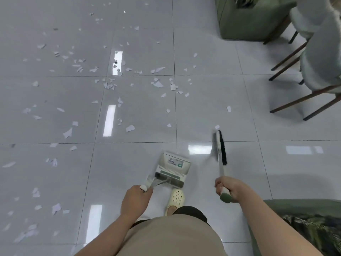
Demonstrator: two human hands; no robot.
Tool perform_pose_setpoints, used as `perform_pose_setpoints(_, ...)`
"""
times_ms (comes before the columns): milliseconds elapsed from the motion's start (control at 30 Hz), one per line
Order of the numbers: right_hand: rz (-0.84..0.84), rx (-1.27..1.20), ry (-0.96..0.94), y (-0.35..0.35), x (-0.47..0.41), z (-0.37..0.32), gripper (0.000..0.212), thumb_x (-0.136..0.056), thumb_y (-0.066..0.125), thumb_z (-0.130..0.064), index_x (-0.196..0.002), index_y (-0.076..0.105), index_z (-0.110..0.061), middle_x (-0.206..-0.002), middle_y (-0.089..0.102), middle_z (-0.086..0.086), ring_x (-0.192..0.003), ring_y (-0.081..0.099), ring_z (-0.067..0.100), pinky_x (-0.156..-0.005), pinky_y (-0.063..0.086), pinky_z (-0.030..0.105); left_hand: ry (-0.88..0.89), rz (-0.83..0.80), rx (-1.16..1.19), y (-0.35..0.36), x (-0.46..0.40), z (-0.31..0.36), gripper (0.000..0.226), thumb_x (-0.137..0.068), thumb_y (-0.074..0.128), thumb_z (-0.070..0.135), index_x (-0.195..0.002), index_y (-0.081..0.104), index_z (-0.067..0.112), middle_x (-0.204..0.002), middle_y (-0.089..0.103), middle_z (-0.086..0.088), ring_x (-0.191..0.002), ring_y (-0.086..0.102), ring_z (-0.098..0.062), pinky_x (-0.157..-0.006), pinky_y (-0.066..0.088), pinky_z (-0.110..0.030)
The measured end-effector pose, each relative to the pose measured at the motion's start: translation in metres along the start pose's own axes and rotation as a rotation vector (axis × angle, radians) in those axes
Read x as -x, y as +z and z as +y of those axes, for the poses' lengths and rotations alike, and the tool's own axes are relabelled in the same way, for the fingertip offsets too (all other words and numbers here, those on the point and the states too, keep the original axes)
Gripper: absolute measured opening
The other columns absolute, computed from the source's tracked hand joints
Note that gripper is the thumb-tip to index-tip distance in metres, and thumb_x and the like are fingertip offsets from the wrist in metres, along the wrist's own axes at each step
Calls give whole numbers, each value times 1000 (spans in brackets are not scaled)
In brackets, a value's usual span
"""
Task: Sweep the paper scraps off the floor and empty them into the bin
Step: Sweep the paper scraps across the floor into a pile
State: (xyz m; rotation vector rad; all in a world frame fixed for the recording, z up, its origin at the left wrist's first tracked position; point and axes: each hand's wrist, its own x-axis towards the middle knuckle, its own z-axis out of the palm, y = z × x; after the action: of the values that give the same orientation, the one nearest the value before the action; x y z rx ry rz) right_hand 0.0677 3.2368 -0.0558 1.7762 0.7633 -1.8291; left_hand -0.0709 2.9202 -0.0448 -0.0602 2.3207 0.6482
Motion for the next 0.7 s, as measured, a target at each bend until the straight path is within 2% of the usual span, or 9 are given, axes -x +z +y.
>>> perform_pose_setpoints(67, -40, 85, 18, 23, -2, 3, 17, -85, 49, 9, -95, 47, -5, -53, 47, 7, -37, 42, 12, -33, 39, 19, -34, 26, 53, -6, -3, -5, 57, -93, 67, 37, -53, 34, 15, -43, 34, 6, -47, 33, -17, -51, 27, -31)
perform_pose_setpoints(133, -84, 157, 28, 46, -2, -4, 27, -81, 53, 8, -107, 48, 0, -57, 48, 8, -39, 43, 13, -35, 40, 21, -65, 61, 84, -11, -6, -8, 57, -94, 67, 35, -52, 35, 15, -42, 35, 6, -46, 34, -16, -51, 27, -30)
perform_pose_setpoints(167, -127, 179, 37, 58, 0, -13, 28, -80, 55, 8, -106, 49, 0, -59, 47, 8, -40, 44, 12, -36, 40, 21, -81, 80, 97, -13, -8, -10, 57, -94, 68, 36, -51, 36, 15, -42, 37, 6, -46, 36, -15, -50, 28, -30)
perform_pose_setpoints(233, -237, 161, 61, 79, 6, -43, 24, -78, 57, 10, -92, 48, -7, -61, 42, 4, -37, 41, 9, -33, 38, 19, -89, 112, 101, -16, -11, -12, 55, -93, 68, 39, -51, 40, 17, -43, 41, 6, -45, 39, -14, -48, 30, -29)
perform_pose_setpoints(300, -335, 109, 68, 95, 11, -82, 38, -69, 62, 14, -80, 40, -15, -61, 36, -2, -33, 36, 6, -31, 34, 16, -94, 135, 95, -20, -13, -14, 54, -93, 67, 43, -53, 42, 17, -45, 44, 5, -45, 41, -13, -47, 31, -28)
perform_pose_setpoints(400, -524, -5, 79, 108, 28, -128, 50, -61, 73, 16, -82, 39, -14, -62, 31, -6, -33, 33, 3, -31, 33, 12, -118, 180, 123, -29, -15, -15, 51, -93, 65, 45, -56, 49, 14, -50, 52, 1, -48, 50, -15, -48, 36, -28)
perform_pose_setpoints(467, -580, 23, 72, 123, 44, -141, 41, -69, 71, 11, -86, 41, -12, -62, 29, -8, -33, 31, 2, -30, 30, 11, -132, 220, 152, -35, -18, -16, 51, -94, 64, 44, -56, 50, 13, -50, 55, -1, -49, 52, -15, -48, 36, -27)
perform_pose_setpoints(567, -542, 95, 33, 151, 62, -148, 17, -88, 55, 0, -86, 43, -12, -61, 31, -6, -33, 31, 2, -28, 30, 13, -145, 252, 206, -43, -28, -21, 53, -94, 66, 44, -55, 48, 13, -48, 53, 1, -46, 50, -14, -48, 38, -28)
perform_pose_setpoints(700, -516, -24, -23, 166, 74, -163, 15, -93, 51, -4, -86, 42, -13, -61, 31, -7, -34, 32, 2, -28, 33, 13, -144, 214, 272, -58, -59, -17, 53, -95, 68, 41, -55, 50, 11, -47, 53, 1, -47, 50, -16, -49, 40, -28)
